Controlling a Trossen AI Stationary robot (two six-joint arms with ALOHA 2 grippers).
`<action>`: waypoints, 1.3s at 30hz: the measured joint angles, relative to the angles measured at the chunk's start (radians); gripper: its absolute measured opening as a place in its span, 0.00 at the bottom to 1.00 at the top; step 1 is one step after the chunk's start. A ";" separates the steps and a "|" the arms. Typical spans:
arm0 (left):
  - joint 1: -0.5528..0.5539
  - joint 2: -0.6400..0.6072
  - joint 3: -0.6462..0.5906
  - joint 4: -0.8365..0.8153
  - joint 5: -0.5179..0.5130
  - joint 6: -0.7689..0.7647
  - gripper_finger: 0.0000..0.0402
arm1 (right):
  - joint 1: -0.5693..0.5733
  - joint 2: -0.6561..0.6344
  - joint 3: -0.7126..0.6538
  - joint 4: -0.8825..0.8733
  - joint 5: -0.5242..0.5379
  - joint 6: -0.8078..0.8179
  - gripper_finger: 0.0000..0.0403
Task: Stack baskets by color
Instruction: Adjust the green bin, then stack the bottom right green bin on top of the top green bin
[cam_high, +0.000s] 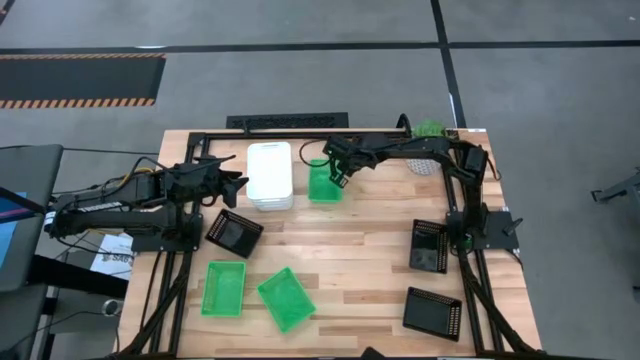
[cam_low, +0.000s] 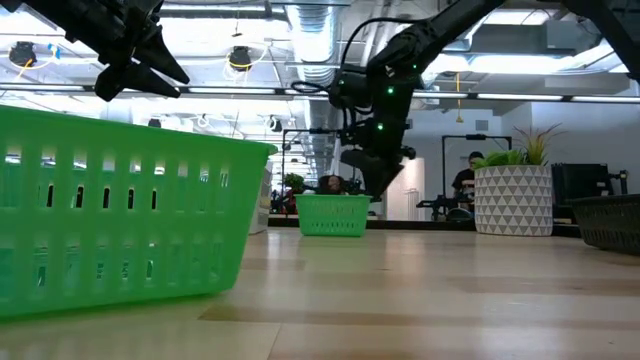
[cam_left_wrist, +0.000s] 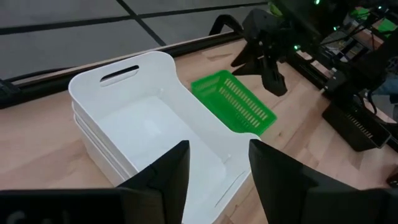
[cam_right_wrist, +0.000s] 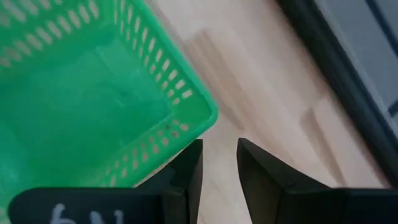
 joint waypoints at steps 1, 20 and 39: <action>0.000 0.000 0.000 0.000 0.000 0.000 0.38 | 0.001 0.000 0.000 0.022 0.000 -0.012 0.30; 0.000 0.000 0.000 -0.001 0.098 0.012 0.38 | 0.290 -0.119 0.215 -0.357 -0.011 0.303 0.33; 0.000 0.002 0.000 -0.033 0.103 0.061 0.38 | 0.666 0.132 0.214 -0.045 0.002 0.658 0.61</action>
